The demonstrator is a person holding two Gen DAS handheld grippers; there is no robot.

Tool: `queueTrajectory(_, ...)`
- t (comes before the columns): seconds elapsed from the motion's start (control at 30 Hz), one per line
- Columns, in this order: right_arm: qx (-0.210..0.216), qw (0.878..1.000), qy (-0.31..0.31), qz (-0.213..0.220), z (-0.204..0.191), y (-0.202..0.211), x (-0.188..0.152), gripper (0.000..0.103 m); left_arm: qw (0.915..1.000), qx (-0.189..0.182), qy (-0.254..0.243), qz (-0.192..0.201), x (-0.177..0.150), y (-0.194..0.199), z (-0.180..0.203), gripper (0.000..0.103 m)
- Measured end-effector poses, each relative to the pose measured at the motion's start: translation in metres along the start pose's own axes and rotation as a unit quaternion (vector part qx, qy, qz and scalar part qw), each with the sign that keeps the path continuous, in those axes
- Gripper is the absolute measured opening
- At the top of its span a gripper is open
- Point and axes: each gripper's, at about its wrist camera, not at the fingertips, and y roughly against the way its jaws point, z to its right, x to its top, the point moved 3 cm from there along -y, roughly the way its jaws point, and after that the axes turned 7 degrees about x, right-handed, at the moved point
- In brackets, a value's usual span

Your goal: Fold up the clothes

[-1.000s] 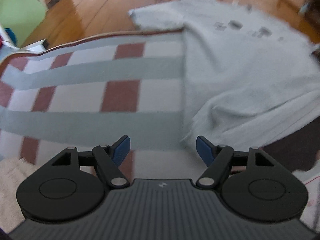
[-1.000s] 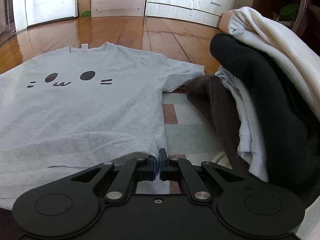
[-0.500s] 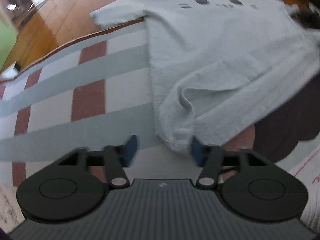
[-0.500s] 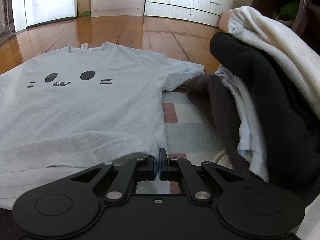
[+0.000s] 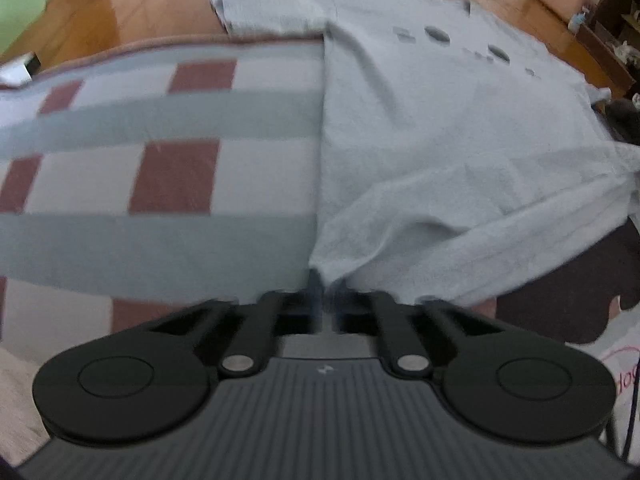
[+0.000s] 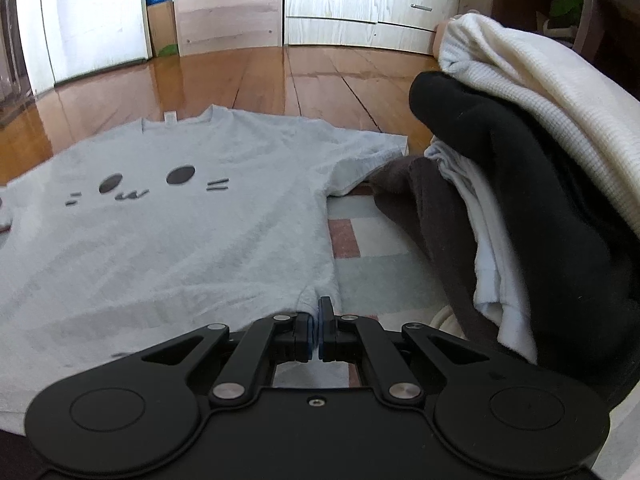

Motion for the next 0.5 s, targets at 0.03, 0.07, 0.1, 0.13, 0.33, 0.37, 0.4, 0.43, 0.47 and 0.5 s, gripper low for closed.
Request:
queueTrajectory(0.03, 0.003, 1.000, -0.005, 0.009, 0.001, 0.006, 0.003, 0.001, 0.9997, 0.003, 0.001, 0.023, 0.006, 0.011, -0.002, 0.004)
queueTrajectory(0.07, 0.006, 1.000, -0.009, 0.019, 0.003, 0.013, 0.006, 0.001, 0.9988, 0.007, 0.002, 0.048, 0.012, 0.023, -0.005, 0.004)
queueTrajectory(0.1, 0.010, 0.999, -0.016, 0.030, 0.005, 0.023, 0.009, 0.001, 0.9975, 0.012, 0.005, 0.069, 0.019, 0.036, -0.009, 0.004)
queueTrajectory(0.13, 0.012, 0.999, -0.027, 0.044, 0.008, 0.036, 0.012, 0.001, 0.9959, 0.014, 0.011, 0.088, 0.024, 0.050, -0.014, 0.004)
queueTrajectory(0.33, 0.053, 0.978, -0.159, 0.125, 0.042, 0.128, -0.001, 0.001, 0.9897, -0.018, 0.030, 0.139, 0.018, 0.110, -0.029, 0.004)
queueTrajectory(0.37, 0.046, 0.979, -0.166, 0.109, 0.044, 0.133, -0.012, 0.001, 0.9891, -0.020, 0.027, 0.143, 0.013, 0.118, -0.029, 0.004)
queueTrajectory(0.4, 0.031, 0.982, -0.162, 0.088, 0.044, 0.136, -0.022, 0.001, 0.9890, -0.024, 0.024, 0.144, 0.008, 0.122, -0.029, 0.004)
queueTrajectory(0.43, 0.021, 0.985, -0.157, 0.074, 0.043, 0.142, -0.031, 0.001, 0.9887, -0.026, 0.019, 0.147, 0.004, 0.129, -0.027, 0.004)
queueTrajectory(0.47, 0.028, 0.985, -0.153, 0.080, 0.043, 0.155, -0.037, 0.001, 0.9882, -0.028, 0.015, 0.150, -0.001, 0.135, -0.026, 0.004)
queueTrajectory(0.5, 0.045, 0.982, -0.156, 0.095, 0.045, 0.172, -0.042, 0.001, 0.9877, -0.030, 0.010, 0.153, -0.006, 0.142, -0.025, 0.004)
